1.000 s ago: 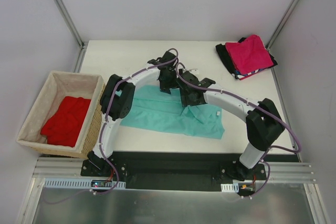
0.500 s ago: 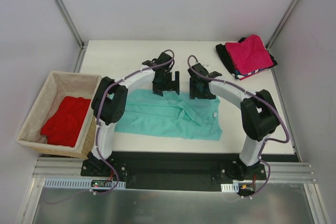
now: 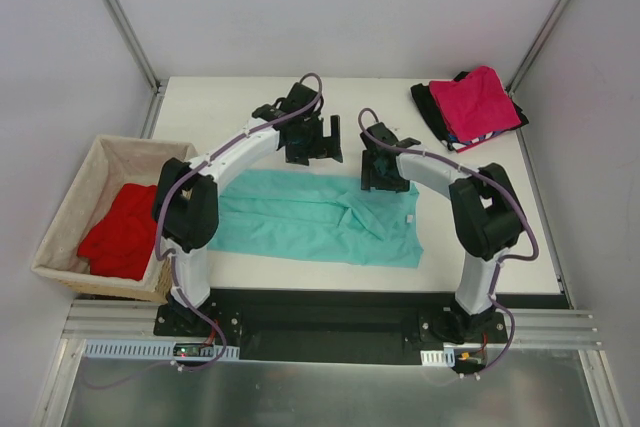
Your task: Fold and stack the t-shirts
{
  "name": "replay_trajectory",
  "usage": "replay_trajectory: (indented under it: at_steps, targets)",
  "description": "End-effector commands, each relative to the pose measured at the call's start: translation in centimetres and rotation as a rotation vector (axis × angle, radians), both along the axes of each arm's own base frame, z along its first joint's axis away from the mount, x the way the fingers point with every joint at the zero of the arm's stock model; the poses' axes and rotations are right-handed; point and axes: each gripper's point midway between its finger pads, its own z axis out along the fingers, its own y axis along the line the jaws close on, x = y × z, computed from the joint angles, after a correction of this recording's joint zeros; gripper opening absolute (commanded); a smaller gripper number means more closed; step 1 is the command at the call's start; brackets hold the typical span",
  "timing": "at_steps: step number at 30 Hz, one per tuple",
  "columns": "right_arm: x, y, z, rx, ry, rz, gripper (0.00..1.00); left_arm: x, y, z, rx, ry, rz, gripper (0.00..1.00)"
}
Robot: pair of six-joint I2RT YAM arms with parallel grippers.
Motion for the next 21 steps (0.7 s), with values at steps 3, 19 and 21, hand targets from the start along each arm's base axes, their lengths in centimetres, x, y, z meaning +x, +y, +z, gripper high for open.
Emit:
replay_trajectory:
  at_steps: [3,19,21]
  targets:
    - [0.2,-1.3,-1.6,0.022,0.03,-0.063,0.75,-0.2,2.6,2.1,0.013,-0.04,0.039,0.99]
    - [3.4,-4.4,-2.0,0.057,0.06,-0.146,0.74,0.1,4.6,2.4,0.016,-0.043,0.074,0.99]
    - [4.2,-4.6,-1.5,0.059,0.055,-0.148,0.74,0.1,4.8,2.4,0.018,-0.044,0.075,0.99]
